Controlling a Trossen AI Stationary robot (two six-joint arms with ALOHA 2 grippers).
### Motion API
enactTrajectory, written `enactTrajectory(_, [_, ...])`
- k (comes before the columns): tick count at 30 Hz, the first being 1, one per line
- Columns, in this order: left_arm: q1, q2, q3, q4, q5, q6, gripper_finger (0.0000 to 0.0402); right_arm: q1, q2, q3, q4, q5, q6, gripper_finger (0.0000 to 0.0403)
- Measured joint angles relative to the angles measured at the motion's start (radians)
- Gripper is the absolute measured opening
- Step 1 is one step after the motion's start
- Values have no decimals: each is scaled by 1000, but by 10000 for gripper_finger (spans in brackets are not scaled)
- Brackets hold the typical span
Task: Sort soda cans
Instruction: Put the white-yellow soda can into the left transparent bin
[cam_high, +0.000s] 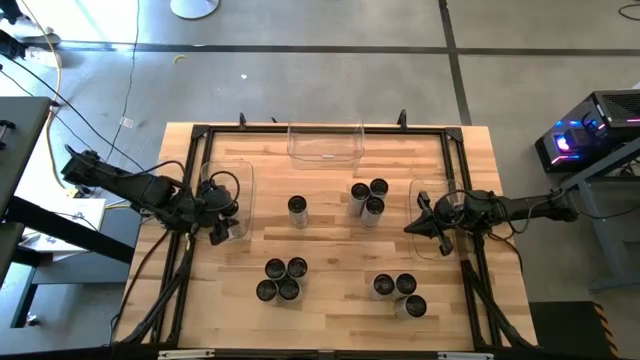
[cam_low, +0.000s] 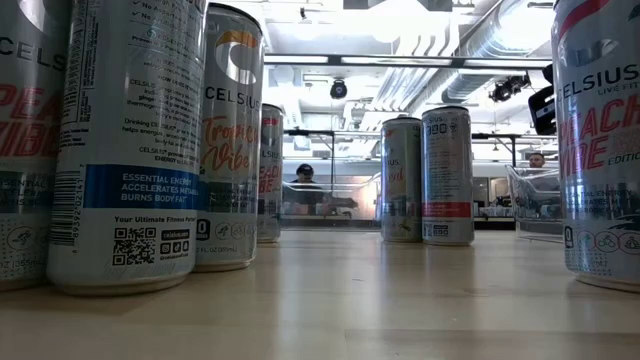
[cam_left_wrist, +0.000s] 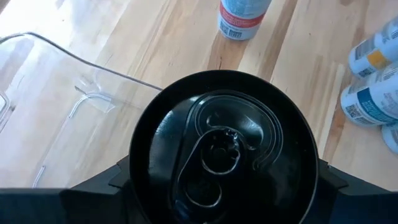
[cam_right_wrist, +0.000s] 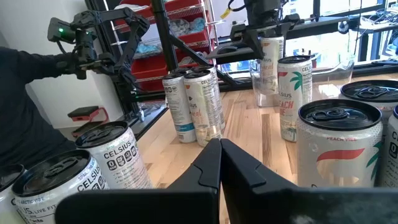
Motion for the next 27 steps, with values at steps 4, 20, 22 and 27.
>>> enactTrajectory(4, [0, 29, 0, 0, -20, -19, 258, 0, 0, 0, 0, 0, 0, 0])
enactTrajectory(20, [-1, 63, 3, 5, 14, -8, 311, 0, 0, 0, 0, 0, 0, 0])
enactTrajectory(22, [-1, 63, 3, 5, 29, -6, 311, 0, 0, 0, 0, 0, 0, 0])
enactTrajectory(27, [-1, 64, 31, -11, 39, 24, 311, 0, 0, 0, 0, 0, 0, 0])
